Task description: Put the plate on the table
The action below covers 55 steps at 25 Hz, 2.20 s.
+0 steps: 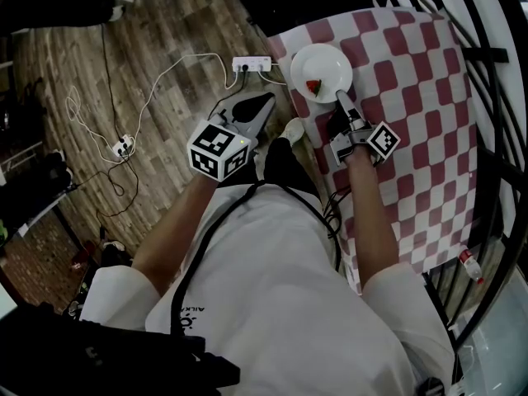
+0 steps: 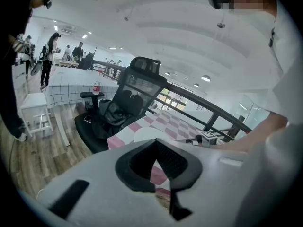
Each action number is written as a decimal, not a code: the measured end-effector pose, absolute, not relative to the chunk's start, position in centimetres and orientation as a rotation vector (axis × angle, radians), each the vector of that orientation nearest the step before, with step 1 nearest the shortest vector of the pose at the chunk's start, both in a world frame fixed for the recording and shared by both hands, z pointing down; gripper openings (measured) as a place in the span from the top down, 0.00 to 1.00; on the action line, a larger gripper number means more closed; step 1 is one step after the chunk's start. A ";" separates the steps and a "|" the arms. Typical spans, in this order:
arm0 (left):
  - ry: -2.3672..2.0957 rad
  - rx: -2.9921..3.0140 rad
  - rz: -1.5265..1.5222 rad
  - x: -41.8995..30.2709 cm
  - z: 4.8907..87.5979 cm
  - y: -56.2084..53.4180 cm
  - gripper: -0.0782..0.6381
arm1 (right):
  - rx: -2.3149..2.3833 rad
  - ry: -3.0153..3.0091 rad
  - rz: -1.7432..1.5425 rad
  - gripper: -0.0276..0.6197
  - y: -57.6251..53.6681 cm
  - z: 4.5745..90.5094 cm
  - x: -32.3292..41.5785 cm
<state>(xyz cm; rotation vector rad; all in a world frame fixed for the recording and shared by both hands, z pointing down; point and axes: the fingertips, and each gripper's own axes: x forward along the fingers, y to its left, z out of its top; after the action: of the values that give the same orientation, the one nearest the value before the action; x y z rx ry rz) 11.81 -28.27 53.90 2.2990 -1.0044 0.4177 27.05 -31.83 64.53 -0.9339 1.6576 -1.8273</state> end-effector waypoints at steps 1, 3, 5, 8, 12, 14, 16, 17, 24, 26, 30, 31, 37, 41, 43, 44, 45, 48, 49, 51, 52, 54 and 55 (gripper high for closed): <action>-1.005 2.297 0.420 11.7 54.0 -28.2 0.89 | -0.936 1.661 -1.829 0.93 -31.9 64.6 27.0; -1.010 2.290 0.425 11.4 54.1 -28.1 0.89 | -0.942 1.665 -1.835 0.92 -32.0 64.7 26.9; -1.014 2.284 0.428 11.1 54.2 -28.0 0.88 | -0.951 1.661 -1.842 0.93 -32.1 64.9 26.9; -1.019 2.277 0.431 10.6 54.2 -27.9 0.89 | -0.970 1.656 -1.856 0.92 -32.1 65.3 26.7; -1.024 2.272 0.430 10.1 54.3 -27.9 0.89 | -0.973 1.651 -1.858 0.92 -32.3 65.3 26.4; -1.025 2.271 0.428 9.9 54.3 -27.9 0.89 | -0.986 1.654 -1.864 0.92 -32.3 65.6 26.2; -1.025 2.271 0.426 9.8 54.3 -27.8 0.88 | -0.997 1.655 -1.869 0.92 -32.2 65.9 26.1; -1.025 2.271 0.426 9.7 54.2 -27.8 0.89 | -1.003 1.652 -1.871 0.92 -32.2 65.9 26.1; -1.020 2.272 0.432 9.0 54.2 -27.8 0.89 | -1.022 1.637 -1.880 0.92 -32.3 66.0 25.7; -1.016 2.273 0.432 8.9 54.2 -27.9 0.88 | -1.030 1.632 -1.885 0.92 -32.3 66.1 25.6; -1.013 2.275 0.432 8.8 54.1 -27.9 0.88 | -1.057 1.630 -1.892 0.92 -32.2 66.4 25.8; -1.011 2.276 0.431 8.8 54.1 -28.0 0.88 | -1.060 1.628 -1.892 0.92 -32.1 66.4 25.8; -1.006 2.281 0.430 8.6 54.0 -28.1 0.88 | -1.058 1.613 -1.892 0.92 -32.2 66.3 25.7; -1.002 2.283 0.432 8.5 54.0 -28.2 0.88 | -1.080 1.601 -1.907 0.92 -32.1 66.7 25.8; -1.001 2.284 0.433 8.4 53.9 -28.3 0.88 | -1.093 1.595 -1.912 0.92 -32.1 66.8 25.9; -1.001 2.285 0.433 8.4 53.9 -28.3 0.88 | -1.095 1.592 -1.913 0.92 -32.1 66.8 25.9; -1.001 2.286 0.433 8.4 53.9 -28.3 0.88 | -1.099 1.589 -1.914 0.92 -32.1 66.8 25.9; -0.999 2.287 0.432 8.2 53.8 -28.3 0.88 | -1.110 1.585 -1.916 0.92 -32.0 66.8 25.9; -0.998 2.288 0.432 8.2 53.7 -28.4 0.88 | -1.111 1.584 -1.917 0.92 -32.0 66.8 25.9; -0.996 2.291 0.433 8.2 53.7 -28.4 0.88 | -1.114 1.586 -1.919 0.92 -32.0 66.9 25.9; -0.995 2.292 0.433 8.2 53.7 -28.4 0.89 | -1.118 1.588 -1.919 0.92 -32.0 67.1 26.0; -0.992 2.294 0.433 8.2 53.6 -28.4 0.89 | -1.126 1.587 -1.922 0.92 -31.9 67.3 26.1; -0.991 2.296 0.433 8.2 53.6 -28.4 0.88 | -1.129 1.586 -1.922 0.92 -31.9 67.3 26.1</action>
<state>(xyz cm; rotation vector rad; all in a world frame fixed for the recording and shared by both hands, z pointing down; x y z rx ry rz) 8.25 -28.43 53.61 2.2956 -0.9911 0.4325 26.10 -31.93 67.33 -1.1290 1.5863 -1.9222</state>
